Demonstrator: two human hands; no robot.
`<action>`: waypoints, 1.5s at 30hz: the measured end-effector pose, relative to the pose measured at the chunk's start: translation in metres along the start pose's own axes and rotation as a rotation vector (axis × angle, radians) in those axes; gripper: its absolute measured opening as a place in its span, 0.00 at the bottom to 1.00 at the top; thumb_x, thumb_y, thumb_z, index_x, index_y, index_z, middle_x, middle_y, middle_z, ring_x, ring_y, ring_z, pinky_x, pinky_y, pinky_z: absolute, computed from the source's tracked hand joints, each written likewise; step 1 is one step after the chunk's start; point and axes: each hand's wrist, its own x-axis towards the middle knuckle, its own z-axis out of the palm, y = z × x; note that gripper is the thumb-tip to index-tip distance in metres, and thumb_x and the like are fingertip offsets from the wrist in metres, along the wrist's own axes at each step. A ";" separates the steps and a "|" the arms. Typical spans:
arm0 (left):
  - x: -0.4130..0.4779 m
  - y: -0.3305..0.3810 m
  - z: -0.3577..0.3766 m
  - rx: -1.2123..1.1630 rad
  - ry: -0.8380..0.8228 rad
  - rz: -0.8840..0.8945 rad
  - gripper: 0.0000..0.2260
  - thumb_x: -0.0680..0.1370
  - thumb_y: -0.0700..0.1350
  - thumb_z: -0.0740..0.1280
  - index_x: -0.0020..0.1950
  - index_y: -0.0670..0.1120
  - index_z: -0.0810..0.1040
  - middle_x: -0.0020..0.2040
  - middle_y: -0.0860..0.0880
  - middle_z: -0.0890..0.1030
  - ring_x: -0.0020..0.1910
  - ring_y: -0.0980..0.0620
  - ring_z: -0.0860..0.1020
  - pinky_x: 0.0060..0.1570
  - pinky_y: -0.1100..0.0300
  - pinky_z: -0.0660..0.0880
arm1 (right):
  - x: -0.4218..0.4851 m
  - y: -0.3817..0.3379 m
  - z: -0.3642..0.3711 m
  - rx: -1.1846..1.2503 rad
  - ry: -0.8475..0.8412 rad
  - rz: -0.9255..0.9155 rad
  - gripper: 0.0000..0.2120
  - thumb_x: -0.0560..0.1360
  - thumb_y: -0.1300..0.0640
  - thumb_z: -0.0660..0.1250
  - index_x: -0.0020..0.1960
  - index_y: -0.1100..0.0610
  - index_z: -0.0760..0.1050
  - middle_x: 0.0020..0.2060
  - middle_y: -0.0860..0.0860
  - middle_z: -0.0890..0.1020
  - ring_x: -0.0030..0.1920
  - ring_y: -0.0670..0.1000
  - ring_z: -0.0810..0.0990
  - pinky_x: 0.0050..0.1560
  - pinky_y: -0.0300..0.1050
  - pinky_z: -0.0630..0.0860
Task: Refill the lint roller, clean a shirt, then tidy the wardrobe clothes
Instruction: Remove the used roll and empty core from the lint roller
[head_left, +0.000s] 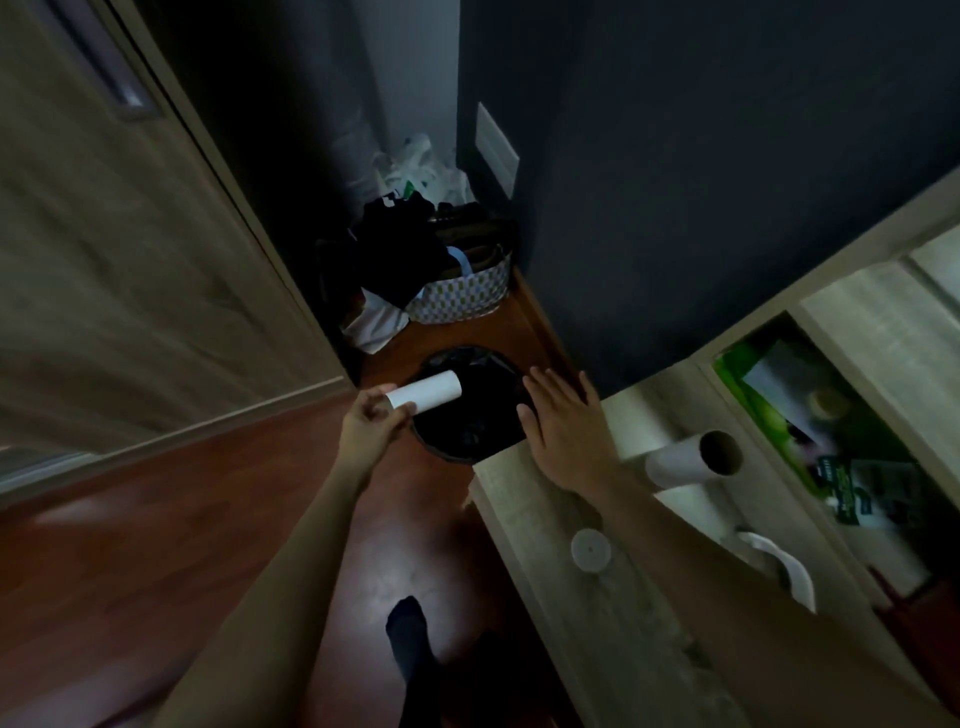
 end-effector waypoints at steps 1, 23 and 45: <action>0.012 -0.010 0.003 0.017 -0.004 -0.021 0.15 0.74 0.34 0.71 0.60 0.41 0.75 0.47 0.43 0.78 0.35 0.56 0.80 0.33 0.71 0.76 | 0.001 0.000 0.001 -0.001 0.013 0.003 0.28 0.80 0.46 0.43 0.70 0.60 0.69 0.69 0.55 0.73 0.71 0.53 0.68 0.73 0.56 0.55; 0.157 -0.155 0.059 0.201 -0.147 -0.236 0.15 0.78 0.40 0.67 0.65 0.43 0.76 0.64 0.41 0.77 0.64 0.42 0.75 0.64 0.44 0.72 | 0.005 -0.002 0.002 -0.007 -0.010 0.072 0.26 0.79 0.47 0.48 0.69 0.59 0.71 0.67 0.53 0.75 0.69 0.50 0.70 0.73 0.50 0.54; -0.102 0.042 0.001 -0.104 -0.102 0.075 0.12 0.81 0.40 0.62 0.63 0.44 0.77 0.56 0.49 0.82 0.49 0.63 0.81 0.47 0.69 0.76 | -0.008 -0.007 -0.014 0.166 -0.024 0.084 0.30 0.77 0.45 0.43 0.65 0.59 0.74 0.61 0.54 0.79 0.62 0.55 0.75 0.68 0.51 0.62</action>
